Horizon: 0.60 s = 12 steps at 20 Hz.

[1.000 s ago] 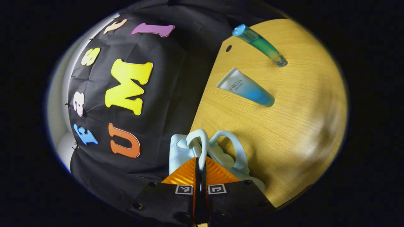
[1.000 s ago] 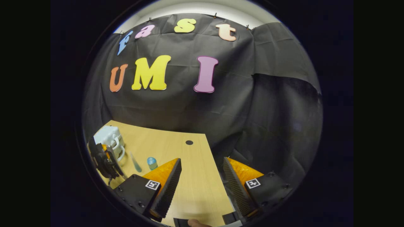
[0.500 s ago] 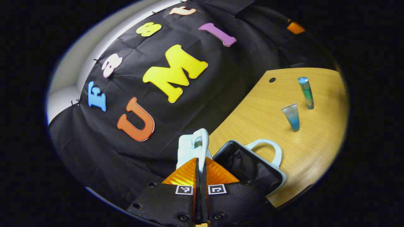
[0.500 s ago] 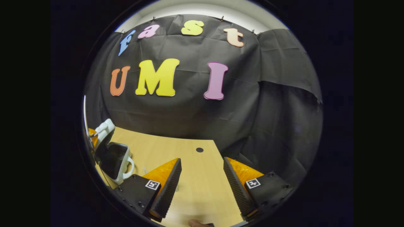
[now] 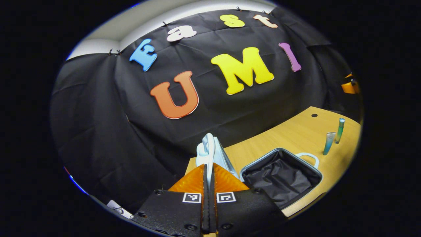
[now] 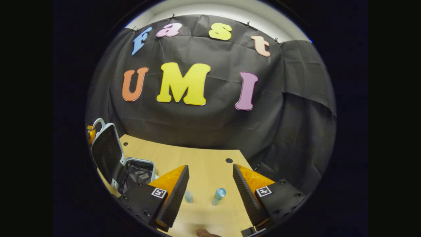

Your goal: First open the suitcase, pack the skin care products into it, and then close the suitcase.

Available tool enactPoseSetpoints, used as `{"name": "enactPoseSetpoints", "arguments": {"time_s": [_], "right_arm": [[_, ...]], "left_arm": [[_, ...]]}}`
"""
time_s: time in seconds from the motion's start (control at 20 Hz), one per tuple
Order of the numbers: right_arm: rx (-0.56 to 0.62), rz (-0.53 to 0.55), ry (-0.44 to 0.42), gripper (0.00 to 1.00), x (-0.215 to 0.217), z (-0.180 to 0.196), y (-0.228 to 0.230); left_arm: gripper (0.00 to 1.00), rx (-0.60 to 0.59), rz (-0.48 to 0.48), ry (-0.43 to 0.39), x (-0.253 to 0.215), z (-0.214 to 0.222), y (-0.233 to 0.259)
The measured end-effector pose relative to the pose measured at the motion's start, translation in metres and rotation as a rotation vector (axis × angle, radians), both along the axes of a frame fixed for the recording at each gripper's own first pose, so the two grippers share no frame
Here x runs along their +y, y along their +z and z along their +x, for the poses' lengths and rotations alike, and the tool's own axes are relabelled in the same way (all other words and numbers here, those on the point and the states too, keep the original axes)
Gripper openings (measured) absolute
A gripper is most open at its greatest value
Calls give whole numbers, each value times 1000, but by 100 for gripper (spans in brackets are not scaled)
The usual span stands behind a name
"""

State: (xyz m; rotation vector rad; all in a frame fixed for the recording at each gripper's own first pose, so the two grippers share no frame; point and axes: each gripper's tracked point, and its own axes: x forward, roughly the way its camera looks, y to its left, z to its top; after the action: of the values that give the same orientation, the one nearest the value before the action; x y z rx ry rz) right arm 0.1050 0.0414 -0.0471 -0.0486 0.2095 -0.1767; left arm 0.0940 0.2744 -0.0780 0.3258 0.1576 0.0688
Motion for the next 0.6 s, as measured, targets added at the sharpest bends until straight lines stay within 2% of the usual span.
{"name": "enactPoseSetpoints", "arguments": {"time_s": [0.15, 0.3, 0.6], "right_arm": [[6, -22, 19, 80, 28, -2, -1], [19, -53, 39, 80, 47, -9, -4], [59, -100, 52, 80, 65, -26, -17]], "left_arm": [[3, -2, -135, 21, 50, -2, -21], [2, 24, -360, 96, 100, -3, -60], [3, 167, -788, 249, 163, -4, -185]]}}
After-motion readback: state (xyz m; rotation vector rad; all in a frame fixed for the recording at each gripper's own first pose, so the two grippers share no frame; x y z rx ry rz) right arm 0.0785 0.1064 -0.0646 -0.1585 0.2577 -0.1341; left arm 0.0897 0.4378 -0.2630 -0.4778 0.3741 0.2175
